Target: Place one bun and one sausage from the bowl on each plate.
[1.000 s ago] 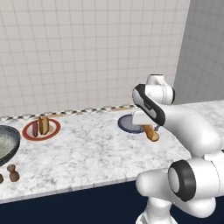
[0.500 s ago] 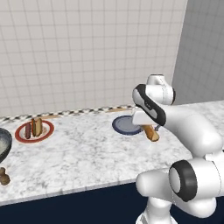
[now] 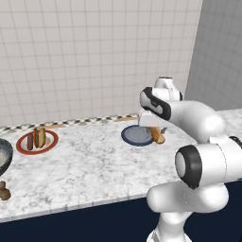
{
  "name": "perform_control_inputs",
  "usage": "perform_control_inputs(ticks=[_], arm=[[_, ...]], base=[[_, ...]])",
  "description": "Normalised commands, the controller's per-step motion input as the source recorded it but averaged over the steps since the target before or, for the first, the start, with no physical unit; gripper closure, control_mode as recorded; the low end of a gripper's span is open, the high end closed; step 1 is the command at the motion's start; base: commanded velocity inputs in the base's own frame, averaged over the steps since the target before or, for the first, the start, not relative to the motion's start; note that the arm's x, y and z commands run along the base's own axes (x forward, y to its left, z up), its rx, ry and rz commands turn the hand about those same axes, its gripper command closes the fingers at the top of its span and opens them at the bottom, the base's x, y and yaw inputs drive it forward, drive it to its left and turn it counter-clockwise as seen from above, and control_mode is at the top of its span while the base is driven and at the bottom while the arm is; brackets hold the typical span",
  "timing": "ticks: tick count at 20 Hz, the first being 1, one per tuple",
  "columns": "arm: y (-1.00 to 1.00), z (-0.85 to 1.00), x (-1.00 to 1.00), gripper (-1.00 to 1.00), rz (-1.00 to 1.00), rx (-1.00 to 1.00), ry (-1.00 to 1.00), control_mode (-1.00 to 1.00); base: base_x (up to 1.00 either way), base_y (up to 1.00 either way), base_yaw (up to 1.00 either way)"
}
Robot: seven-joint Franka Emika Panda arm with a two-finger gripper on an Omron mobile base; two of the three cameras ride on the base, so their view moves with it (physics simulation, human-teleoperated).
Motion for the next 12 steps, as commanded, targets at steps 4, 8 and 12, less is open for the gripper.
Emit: perform_control_inputs(ticks=[4,8,12], arm=[[-0.19,-0.01,1.00,1.00,0.00,0.05,0.04,-1.00],[-0.20,-0.06,1.00,1.00,0.00,0.03,0.05,-1.00],[-0.13,-0.33,0.86,1.00,0.00,0.00,0.02,-1.00]], base=[[0.00,0.00,0.00],[0.00,0.00,0.00],[0.00,0.00,0.00]])
